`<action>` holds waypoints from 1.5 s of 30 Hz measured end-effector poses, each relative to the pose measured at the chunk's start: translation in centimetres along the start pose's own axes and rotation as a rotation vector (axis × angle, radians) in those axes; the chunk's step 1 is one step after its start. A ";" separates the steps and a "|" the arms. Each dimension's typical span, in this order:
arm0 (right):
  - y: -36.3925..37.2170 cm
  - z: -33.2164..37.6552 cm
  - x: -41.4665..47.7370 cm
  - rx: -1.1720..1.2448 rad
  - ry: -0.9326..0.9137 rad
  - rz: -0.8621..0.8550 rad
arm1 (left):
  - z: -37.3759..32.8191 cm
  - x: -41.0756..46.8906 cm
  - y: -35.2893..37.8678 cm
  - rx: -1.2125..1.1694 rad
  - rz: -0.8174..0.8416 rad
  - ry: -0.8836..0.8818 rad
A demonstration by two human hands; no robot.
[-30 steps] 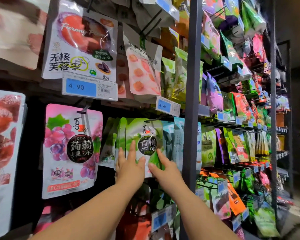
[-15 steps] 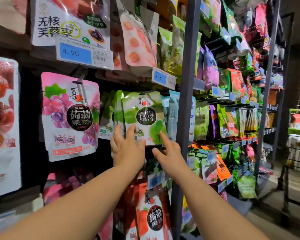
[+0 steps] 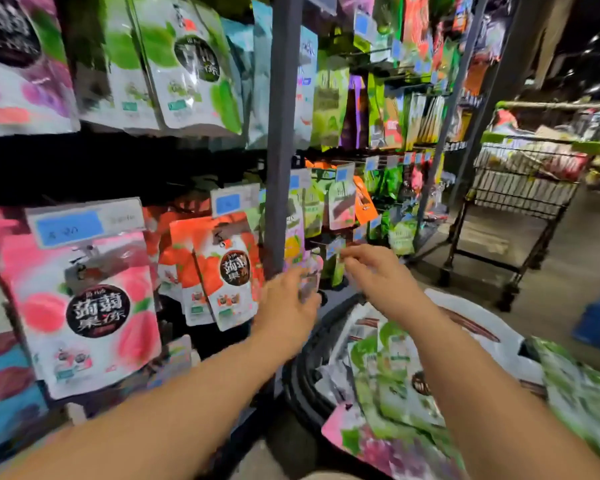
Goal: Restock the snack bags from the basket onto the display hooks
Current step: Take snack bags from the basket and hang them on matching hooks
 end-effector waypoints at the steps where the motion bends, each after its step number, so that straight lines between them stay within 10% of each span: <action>1: -0.5 -1.4 -1.4 -0.052 0.016 0.027 | 0.8 -1.3 2.3 0.008 0.103 -0.026; 9: -3.1 -12.5 -9.0 -0.405 0.094 0.197 | 3.1 -6.6 11.6 0.271 0.471 0.036; 18: -2.7 -14.9 -12.6 -0.666 0.009 0.614 | 2.2 -7.9 12.2 0.468 0.493 0.182; 36: -3.2 -14.8 -14.0 -0.374 0.026 0.617 | 2.0 -8.2 12.0 0.431 0.461 0.208; 45: -5.5 -13.8 -13.3 -0.139 0.116 0.274 | 2.2 -8.2 12.1 0.423 0.446 0.235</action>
Point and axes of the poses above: each hand's wrist, its own x-axis towards the middle knuckle, its own y-axis out of the palm, z = x × y, the point moved 8 cm from there along x, towards the middle knuckle, and after that the axes turned 9 degrees about -z, right-handed, at the moved point
